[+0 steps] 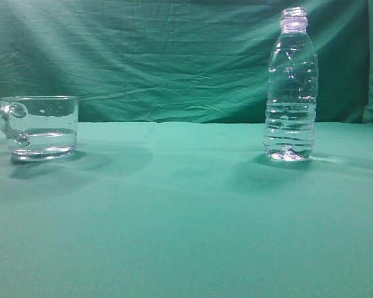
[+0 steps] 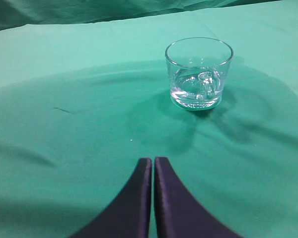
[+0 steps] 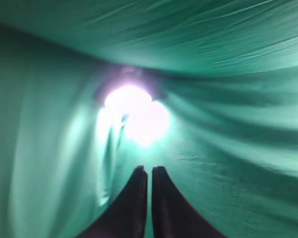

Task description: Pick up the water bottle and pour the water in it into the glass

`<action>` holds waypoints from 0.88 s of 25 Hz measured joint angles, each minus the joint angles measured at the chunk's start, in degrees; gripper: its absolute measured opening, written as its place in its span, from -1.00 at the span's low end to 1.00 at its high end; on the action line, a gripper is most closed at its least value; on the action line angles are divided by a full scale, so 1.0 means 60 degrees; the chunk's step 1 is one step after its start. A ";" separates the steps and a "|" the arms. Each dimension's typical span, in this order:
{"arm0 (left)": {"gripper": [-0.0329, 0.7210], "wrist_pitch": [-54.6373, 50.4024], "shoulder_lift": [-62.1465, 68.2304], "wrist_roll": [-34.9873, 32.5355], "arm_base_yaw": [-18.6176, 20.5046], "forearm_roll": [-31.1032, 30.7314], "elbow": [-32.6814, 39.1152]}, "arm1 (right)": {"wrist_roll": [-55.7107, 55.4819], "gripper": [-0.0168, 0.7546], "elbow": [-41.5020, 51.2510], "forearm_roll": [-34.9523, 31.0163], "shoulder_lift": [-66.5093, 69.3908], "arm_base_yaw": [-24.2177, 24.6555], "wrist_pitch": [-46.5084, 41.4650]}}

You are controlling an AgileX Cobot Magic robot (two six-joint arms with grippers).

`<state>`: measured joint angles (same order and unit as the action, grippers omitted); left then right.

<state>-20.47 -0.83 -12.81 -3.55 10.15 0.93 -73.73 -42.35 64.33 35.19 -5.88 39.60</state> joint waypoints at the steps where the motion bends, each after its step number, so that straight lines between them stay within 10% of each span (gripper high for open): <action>1: -0.91 0.0000 0.0000 0.0000 0.0000 0.0000 0.0000 | -0.0175 -0.96 0.0000 -0.0456 -0.0301 0.0000 -0.0770; 9: -0.91 0.0000 0.0000 0.0000 0.0000 0.0000 0.0000 | 0.1352 -0.96 0.0033 -0.3367 -0.1247 0.0000 -0.7266; 16: -0.91 0.0000 0.0000 0.0000 0.0000 0.0000 0.0000 | 1.1252 -0.96 0.1316 -1.0372 -0.2253 0.0000 -0.8408; 22: -0.91 0.0000 0.0000 0.0000 0.0000 0.0000 0.0000 | 1.2754 -0.96 0.3728 -1.1383 -0.4262 0.0000 -0.9346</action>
<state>-20.47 -0.83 -12.81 -3.55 10.15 0.93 2.79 -19.98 -3.97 9.62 -5.88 -16.48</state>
